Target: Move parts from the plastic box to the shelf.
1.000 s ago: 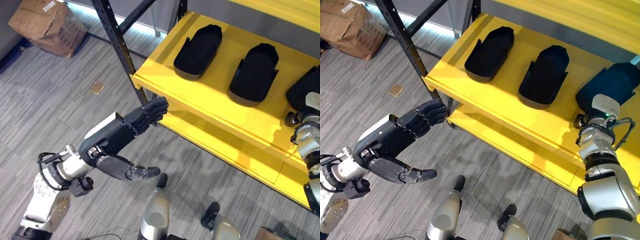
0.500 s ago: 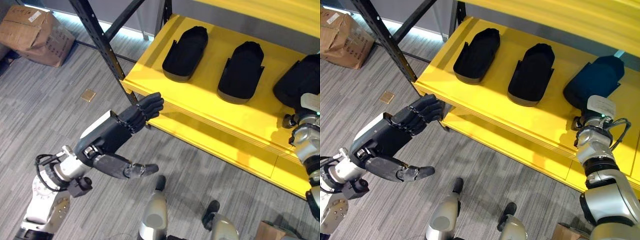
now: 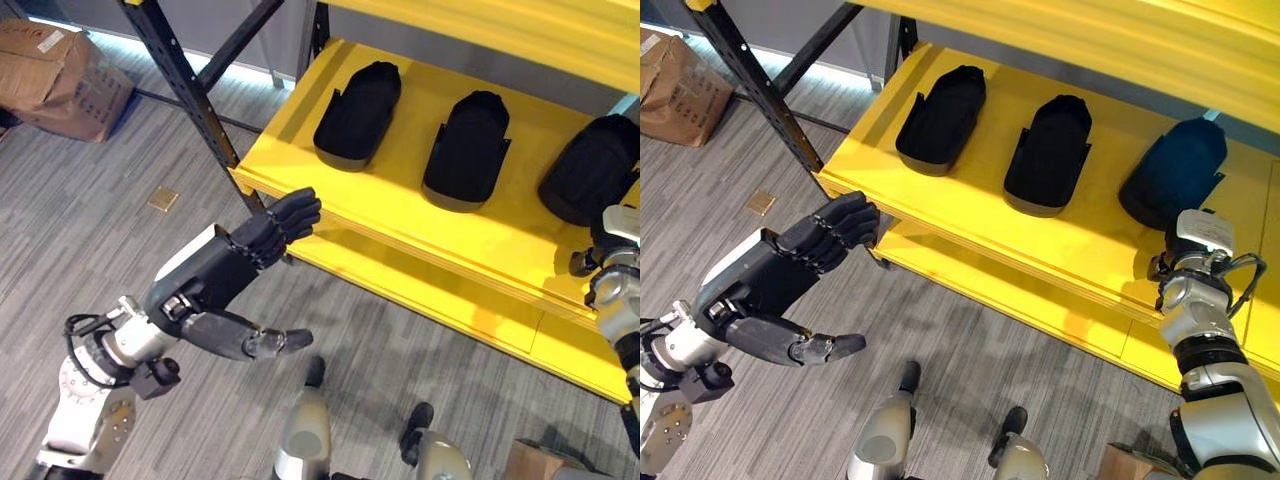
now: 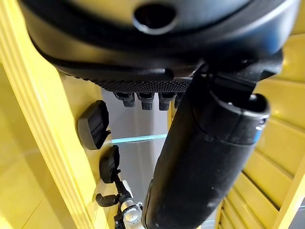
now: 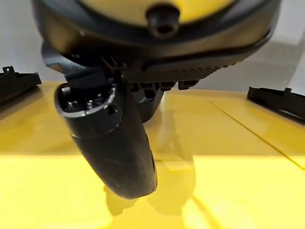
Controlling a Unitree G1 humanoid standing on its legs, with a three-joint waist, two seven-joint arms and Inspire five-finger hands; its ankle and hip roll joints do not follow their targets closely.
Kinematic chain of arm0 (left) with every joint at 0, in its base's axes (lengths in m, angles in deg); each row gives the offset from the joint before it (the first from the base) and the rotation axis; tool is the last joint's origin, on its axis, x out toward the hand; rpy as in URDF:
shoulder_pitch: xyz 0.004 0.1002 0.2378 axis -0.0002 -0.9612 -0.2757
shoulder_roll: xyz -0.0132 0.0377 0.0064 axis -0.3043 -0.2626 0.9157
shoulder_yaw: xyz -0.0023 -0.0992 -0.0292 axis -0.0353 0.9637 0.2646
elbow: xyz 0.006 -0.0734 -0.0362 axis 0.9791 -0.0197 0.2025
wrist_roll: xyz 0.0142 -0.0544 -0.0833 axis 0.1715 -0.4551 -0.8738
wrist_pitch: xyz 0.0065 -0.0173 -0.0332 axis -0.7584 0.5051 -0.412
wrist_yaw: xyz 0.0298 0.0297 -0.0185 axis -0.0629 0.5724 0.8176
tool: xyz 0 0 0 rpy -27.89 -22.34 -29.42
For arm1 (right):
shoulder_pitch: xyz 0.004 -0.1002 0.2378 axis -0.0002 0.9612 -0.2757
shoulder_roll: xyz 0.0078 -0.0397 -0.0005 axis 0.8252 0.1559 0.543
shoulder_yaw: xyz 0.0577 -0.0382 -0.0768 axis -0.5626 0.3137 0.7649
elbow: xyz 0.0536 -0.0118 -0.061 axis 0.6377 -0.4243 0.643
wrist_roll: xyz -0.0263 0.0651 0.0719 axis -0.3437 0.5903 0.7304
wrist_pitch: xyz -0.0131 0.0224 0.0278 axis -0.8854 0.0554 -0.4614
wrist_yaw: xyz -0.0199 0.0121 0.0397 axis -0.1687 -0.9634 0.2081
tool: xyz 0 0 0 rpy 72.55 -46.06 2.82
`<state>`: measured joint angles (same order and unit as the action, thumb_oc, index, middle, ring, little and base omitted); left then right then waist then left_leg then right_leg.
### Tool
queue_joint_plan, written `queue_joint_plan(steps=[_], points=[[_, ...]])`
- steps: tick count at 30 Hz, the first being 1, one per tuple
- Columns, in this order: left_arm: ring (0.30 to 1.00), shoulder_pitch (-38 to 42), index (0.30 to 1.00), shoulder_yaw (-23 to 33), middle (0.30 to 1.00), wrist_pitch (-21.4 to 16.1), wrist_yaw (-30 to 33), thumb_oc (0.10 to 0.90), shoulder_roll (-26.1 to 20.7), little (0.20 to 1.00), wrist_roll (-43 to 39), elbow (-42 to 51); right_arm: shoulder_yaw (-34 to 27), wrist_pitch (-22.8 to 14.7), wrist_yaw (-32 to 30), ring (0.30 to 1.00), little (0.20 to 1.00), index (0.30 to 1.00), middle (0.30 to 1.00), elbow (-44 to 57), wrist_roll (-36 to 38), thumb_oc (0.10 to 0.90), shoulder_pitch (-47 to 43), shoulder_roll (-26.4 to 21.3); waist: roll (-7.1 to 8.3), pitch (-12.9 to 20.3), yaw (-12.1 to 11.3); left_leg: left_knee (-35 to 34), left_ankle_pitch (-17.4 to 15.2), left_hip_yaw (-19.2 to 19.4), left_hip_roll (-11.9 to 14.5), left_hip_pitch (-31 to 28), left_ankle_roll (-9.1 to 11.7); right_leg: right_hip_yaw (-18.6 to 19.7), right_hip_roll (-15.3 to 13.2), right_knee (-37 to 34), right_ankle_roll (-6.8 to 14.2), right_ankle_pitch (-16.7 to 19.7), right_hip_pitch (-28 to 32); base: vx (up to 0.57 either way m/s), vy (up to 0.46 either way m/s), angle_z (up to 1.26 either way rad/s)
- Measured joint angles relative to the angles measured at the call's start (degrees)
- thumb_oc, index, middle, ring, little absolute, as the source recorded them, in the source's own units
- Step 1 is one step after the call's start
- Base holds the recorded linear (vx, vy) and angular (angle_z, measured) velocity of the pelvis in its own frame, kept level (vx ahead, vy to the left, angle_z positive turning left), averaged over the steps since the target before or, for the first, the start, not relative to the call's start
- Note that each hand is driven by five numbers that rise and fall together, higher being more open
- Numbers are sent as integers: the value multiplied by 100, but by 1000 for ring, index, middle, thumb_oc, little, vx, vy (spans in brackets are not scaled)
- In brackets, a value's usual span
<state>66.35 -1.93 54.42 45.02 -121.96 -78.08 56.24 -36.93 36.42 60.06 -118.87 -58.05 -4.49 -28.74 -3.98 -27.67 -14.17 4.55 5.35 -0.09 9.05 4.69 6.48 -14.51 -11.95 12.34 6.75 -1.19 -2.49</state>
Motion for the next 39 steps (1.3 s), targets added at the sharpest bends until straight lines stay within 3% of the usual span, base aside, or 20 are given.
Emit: queue_joint_plan(steps=[5, 22, 31, 39], points=[[1000, -4, 1000, 0, 1000, -61, 32, 900, 0, 1000, 0, -2, -112, 130, -316, 1000, 1000, 1000, 1000, -8, -136, 900, 13, -2, -1, 0, 5, 0, -21, 16, -1, 3, -33, 11, 1, -35, 2, 27, 0, 0, 0, 0], [1000, -4, 1000, 6, 1000, -75, 18, 900, 0, 1000, -6, 0, -112, 182, -135, 1000, 1000, 1000, 1000, 30, -380, 900, 58, -5, -4, 3, 10, -10, -22, 18, -1, 12, -33, 9, 1, -51, 3, 31, -7, 0, 0, 0], [1000, -16, 1000, 21, 1000, -75, 22, 900, -4, 1000, -11, 1, -255, 172, -479, 1000, 1000, 1000, 1000, 229, -536, 900, 267, 0, -8, 10, 34, -10, -31, 114, -5, 10, -48, 94, 7, -151, 19, 107, -13, -8, 0, -4], [1000, 16, 1000, 26, 1000, -83, -20, 900, 0, 1000, -219, -13, 248, -9, -10, 1000, 1000, 1000, 1000, -129, -792, 900, -21, -11, -16, 65, 36, -11, -28, 107, -3, 2, -43, 88, 8, -146, 19, 108, -6, 0, 0, 0]])
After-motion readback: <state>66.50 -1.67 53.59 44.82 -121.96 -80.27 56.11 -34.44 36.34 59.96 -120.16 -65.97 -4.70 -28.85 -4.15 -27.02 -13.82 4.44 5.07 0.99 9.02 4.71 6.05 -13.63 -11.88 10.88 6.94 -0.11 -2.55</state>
